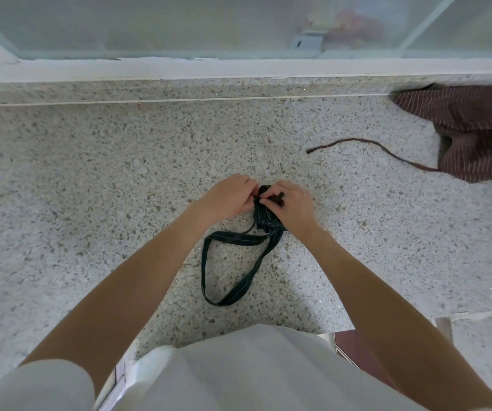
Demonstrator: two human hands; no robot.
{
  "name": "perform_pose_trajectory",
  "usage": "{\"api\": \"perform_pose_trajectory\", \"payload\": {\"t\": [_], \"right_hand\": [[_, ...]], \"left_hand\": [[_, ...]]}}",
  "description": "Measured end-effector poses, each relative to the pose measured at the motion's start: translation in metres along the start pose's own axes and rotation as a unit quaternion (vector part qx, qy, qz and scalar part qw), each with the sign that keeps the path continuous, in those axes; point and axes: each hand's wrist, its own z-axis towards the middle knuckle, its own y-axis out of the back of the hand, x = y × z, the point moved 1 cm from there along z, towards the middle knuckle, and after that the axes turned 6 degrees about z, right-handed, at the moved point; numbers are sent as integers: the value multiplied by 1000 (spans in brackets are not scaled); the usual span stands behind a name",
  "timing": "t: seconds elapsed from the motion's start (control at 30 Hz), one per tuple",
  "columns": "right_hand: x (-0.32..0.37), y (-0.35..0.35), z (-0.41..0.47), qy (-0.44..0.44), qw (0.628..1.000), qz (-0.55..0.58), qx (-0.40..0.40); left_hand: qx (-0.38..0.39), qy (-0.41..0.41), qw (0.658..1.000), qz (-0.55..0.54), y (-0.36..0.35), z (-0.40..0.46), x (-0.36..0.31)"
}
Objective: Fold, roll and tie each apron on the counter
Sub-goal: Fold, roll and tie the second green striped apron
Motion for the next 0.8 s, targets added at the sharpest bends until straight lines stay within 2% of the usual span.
{"api": "perform_pose_trajectory", "payload": {"t": [0.07, 0.13, 0.23, 0.3, 0.37, 0.43, 0.5, 0.6, 0.8], "right_hand": [[1, -1, -3, 6, 1000, -4, 4], [1, -2, -6, 8, 1000, 1, 6], [1, -4, -9, 5, 1000, 7, 0], [2, -5, -10, 0, 1000, 9, -2], [4, -5, -12, -10, 1000, 8, -3], [7, -4, -13, -12, 1000, 13, -12], [11, -2, -16, -15, 999, 24, -26], [11, 3, -28, -31, 998, 42, -41], [9, 8, -54, -25, 997, 54, -47]], "left_hand": [[-10, 19, 999, 49, -2, -2, 1], [5, 75, 997, 25, -3, -3, 1], [70, 163, 970, -169, -8, 0, -1], [86, 183, 952, -231, -11, 1, 1], [80, 168, 966, -181, -10, 0, 3], [28, 134, 988, -78, -9, -2, 6], [-25, 111, 993, -14, -11, -3, 8], [-59, 105, 993, 14, -16, -4, 14], [-53, 70, 996, 35, -17, -6, 25]]}}
